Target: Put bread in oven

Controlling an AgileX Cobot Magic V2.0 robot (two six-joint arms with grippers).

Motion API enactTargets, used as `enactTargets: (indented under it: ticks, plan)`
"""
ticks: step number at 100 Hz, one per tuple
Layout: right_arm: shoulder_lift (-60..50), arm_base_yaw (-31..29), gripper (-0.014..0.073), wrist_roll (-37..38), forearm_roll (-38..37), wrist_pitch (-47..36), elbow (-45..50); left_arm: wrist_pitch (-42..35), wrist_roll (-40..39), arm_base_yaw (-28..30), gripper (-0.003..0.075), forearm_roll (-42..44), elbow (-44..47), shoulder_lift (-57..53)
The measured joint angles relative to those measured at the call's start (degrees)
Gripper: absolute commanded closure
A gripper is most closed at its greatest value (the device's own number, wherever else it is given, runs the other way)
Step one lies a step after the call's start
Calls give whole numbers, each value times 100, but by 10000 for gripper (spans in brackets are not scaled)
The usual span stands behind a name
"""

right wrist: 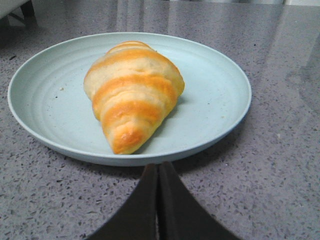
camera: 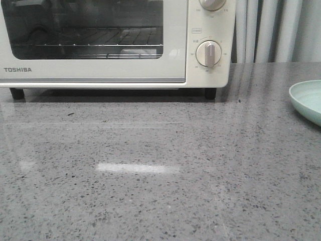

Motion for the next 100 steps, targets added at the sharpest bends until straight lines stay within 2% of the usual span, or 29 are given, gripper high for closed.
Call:
enactTargets:
  ticks: [54,85,100]
  plan:
    - [0,0,670,0,0,0,0,0,0,0,741,30,0,0]
    - [0,0,670,0,0,-63,0,-54,0,0,741,792,0,0]
    - [0,0,670,0,568,-498,0,-469,0,0,741,913,0,0]
